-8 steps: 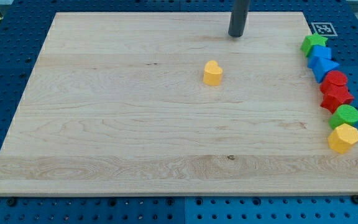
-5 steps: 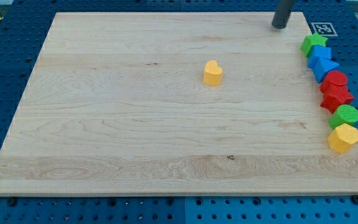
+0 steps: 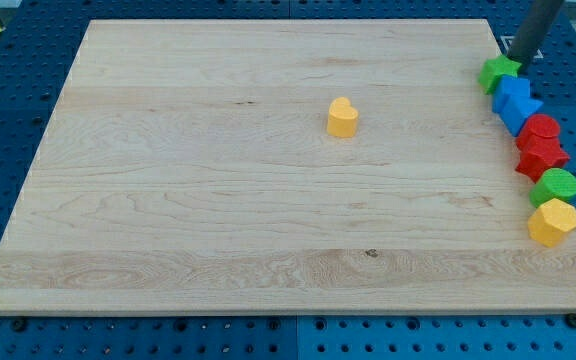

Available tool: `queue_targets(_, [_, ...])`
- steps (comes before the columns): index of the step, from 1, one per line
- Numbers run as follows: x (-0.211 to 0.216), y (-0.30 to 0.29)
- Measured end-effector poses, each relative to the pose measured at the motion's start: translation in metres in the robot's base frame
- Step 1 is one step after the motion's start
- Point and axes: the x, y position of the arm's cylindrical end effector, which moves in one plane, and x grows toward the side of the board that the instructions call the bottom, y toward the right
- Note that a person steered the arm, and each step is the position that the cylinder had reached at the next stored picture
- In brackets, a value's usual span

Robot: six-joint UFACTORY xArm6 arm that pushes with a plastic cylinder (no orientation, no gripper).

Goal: Push the green star closer to the yellow heart

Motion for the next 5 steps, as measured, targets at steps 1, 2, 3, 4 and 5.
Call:
queue_targets(1, [0.000, -0.010])
queue_targets(2, [0.000, -0.015])
queue_targets(3, [0.000, 0.021])
queue_targets(4, [0.019, 0.006])
queue_targets(5, [0.027, -0.019])
